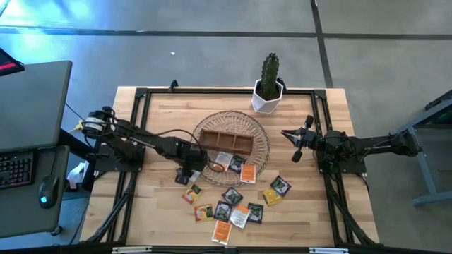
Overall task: Pick & Place Tea
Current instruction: Put the orange tea pack into the left section of the wooden organizer
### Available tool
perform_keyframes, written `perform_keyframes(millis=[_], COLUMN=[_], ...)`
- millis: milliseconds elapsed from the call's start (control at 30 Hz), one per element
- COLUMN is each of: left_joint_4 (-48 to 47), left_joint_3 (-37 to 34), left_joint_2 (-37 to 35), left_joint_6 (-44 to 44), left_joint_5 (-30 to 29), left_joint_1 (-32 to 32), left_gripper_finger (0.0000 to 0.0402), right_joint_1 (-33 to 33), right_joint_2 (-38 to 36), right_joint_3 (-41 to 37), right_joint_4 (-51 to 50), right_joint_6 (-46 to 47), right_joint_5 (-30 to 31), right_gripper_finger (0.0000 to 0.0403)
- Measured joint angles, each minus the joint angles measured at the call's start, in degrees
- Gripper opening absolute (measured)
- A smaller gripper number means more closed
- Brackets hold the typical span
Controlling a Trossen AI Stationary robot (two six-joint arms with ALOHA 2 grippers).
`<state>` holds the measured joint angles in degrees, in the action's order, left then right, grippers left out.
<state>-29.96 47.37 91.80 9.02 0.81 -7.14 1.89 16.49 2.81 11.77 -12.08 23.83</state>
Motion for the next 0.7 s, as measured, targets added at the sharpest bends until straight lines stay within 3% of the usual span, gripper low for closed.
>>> perform_keyframes(millis=[233,500,700], left_joint_4=[0.16,-2.02,-5.42], left_joint_3=[0.0,3.33,10.84], left_joint_2=[0.05,0.14,-1.49], left_joint_6=[-4.38,-9.95,-15.32], left_joint_5=[-0.2,-0.22,-8.76], left_joint_1=[0.85,0.77,0.75], left_gripper_finger=[0.0015,0.0015,0.0007], right_joint_1=[0.0,0.0,0.0], right_joint_2=[0.0,0.0,0.0], right_joint_3=[0.01,0.0,0.0], right_joint_4=[0.0,-0.02,-0.01], right_joint_6=[0.0,0.02,0.0], right_joint_5=[0.0,-0.02,-0.17], right_gripper_finger=[0.0028,0.0028,0.0028])
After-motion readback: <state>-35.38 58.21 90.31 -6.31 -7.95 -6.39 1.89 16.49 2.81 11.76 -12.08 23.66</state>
